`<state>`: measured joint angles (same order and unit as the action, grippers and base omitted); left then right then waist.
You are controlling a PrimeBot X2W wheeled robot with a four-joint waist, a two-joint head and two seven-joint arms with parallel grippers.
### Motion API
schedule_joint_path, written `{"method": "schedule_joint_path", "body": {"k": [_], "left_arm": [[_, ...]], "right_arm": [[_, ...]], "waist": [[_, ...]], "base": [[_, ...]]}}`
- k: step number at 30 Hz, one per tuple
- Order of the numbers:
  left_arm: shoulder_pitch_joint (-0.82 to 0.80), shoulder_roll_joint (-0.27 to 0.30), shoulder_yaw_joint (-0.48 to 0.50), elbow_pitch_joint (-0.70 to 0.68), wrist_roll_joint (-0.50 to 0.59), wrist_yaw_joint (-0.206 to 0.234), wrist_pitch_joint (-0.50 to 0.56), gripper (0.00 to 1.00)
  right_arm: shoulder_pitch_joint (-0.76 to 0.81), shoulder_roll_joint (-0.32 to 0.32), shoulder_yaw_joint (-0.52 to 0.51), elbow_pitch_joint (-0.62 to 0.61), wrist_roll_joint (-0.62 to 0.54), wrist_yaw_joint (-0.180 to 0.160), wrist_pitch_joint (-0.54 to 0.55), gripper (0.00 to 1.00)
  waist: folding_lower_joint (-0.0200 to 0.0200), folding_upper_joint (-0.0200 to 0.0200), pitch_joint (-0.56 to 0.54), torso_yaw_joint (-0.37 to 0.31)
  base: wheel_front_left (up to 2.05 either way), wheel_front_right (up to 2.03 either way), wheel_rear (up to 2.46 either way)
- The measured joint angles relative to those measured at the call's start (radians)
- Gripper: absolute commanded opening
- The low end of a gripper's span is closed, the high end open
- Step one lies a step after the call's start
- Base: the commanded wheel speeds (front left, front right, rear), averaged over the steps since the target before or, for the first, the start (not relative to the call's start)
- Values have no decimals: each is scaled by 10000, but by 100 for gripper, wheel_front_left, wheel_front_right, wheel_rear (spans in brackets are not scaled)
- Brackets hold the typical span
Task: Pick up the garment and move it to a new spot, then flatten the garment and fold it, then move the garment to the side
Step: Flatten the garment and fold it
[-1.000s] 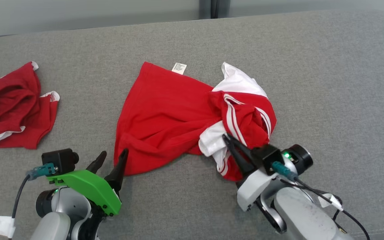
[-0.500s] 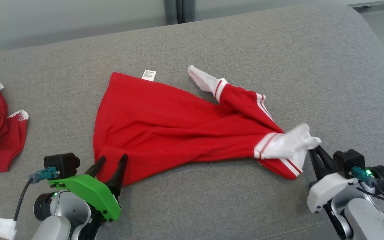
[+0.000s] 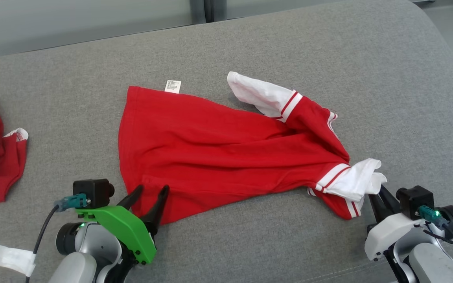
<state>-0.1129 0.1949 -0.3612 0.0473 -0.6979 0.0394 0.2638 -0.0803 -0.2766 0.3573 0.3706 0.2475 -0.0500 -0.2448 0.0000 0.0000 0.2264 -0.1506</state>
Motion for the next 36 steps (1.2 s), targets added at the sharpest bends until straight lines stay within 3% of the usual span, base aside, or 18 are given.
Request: {"method": "schedule_joint_path", "body": {"k": [10,22,24,25,26,27,29,31,32,36], "left_arm": [[-453,-29,88,585,69,63,186,100],[-829,67,-19,1170,161,46,554,100],[-835,63,-29,1266,161,46,612,84],[-842,63,-27,1308,161,44,612,70],[-842,63,-27,1308,161,44,612,63],[-854,61,-27,1342,159,35,612,47],[-928,44,-31,1383,157,-17,610,37],[-1011,-4,-25,1379,146,-56,594,5],[-1052,-48,-23,1371,125,-104,520,0],[-1251,-245,-234,1233,79,-399,384,0]], "right_arm": [[-13,6,194,-100,-21,146,-8,0],[-37,163,328,-77,-46,232,-8,0],[-37,155,305,-73,-46,230,-8,0],[-37,157,305,-73,-46,226,-8,0],[-37,157,305,-73,-46,226,-8,0],[-37,157,305,-71,-46,222,-8,0],[-37,157,307,-69,-46,222,-8,0],[-37,157,307,-67,-46,221,-8,0],[-37,157,307,-63,-46,221,-8,0],[-17,148,226,-46,-44,130,-8,0]], "waist": [[0,0,116,53],[0,0,124,-336],[0,0,127,-351],[0,0,127,-356],[0,0,127,-356],[0,0,126,-358],[0,0,124,-358],[0,0,118,-355],[0,0,112,-349],[0,0,88,-259]], "base": [[0,0,0],[0,0,0],[0,0,0],[0,0,0],[0,0,0],[0,0,0],[0,0,0],[0,0,0],[0,0,0],[0,0,0]]}}
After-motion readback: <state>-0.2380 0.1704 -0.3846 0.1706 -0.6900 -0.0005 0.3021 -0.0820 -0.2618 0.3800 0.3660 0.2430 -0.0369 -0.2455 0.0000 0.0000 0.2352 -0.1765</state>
